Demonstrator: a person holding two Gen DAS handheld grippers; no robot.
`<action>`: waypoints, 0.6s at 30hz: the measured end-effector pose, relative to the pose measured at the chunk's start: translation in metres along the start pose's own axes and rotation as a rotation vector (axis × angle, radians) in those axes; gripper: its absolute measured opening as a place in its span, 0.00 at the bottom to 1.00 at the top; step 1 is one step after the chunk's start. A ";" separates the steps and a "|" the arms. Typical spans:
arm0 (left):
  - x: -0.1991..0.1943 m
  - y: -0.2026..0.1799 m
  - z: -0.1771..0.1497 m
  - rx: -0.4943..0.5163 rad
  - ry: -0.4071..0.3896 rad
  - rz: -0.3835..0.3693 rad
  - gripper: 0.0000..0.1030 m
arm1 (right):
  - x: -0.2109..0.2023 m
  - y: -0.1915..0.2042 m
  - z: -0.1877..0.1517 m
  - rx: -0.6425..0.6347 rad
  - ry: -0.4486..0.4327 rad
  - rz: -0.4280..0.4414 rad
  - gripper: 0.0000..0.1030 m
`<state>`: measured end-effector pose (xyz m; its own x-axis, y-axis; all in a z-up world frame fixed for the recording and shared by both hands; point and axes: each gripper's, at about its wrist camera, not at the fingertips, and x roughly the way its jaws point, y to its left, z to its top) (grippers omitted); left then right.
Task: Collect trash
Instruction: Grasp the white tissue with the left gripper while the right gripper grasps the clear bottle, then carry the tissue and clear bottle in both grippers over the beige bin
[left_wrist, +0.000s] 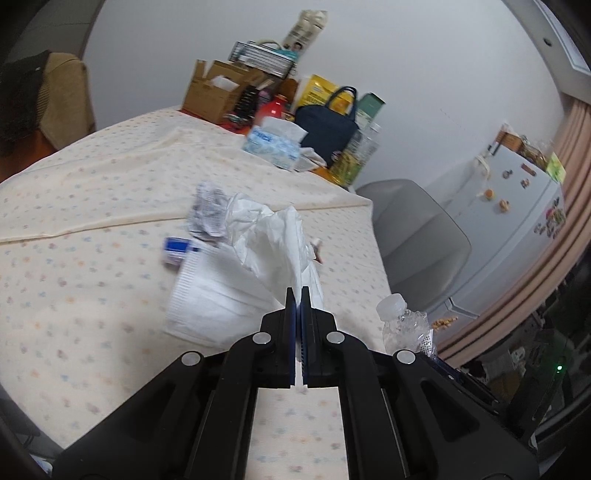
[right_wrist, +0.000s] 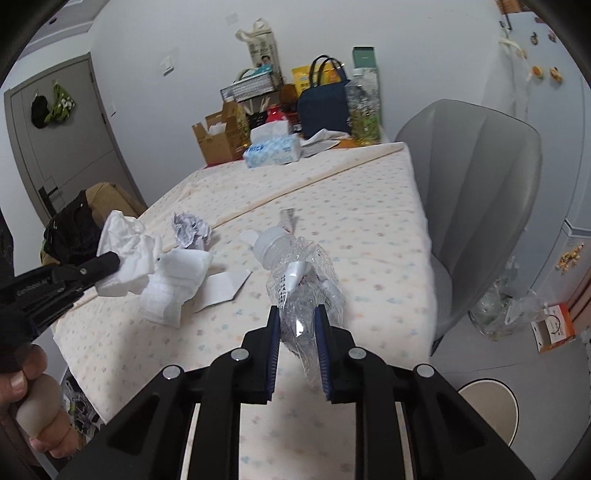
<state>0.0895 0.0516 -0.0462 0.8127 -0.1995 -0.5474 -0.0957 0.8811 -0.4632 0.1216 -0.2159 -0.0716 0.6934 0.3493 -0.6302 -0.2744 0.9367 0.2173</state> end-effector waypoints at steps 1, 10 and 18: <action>0.003 -0.007 -0.001 0.013 0.004 -0.008 0.03 | -0.004 -0.005 0.000 0.008 -0.005 -0.006 0.19; 0.044 -0.077 -0.020 0.098 0.094 -0.115 0.03 | -0.047 -0.072 -0.011 0.096 -0.045 -0.099 0.19; 0.075 -0.146 -0.053 0.215 0.195 -0.193 0.03 | -0.071 -0.132 -0.034 0.186 -0.047 -0.189 0.19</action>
<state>0.1343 -0.1152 -0.0566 0.6768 -0.4313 -0.5967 0.1892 0.8851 -0.4251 0.0860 -0.3647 -0.0804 0.7520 0.1647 -0.6383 -0.0131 0.9718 0.2353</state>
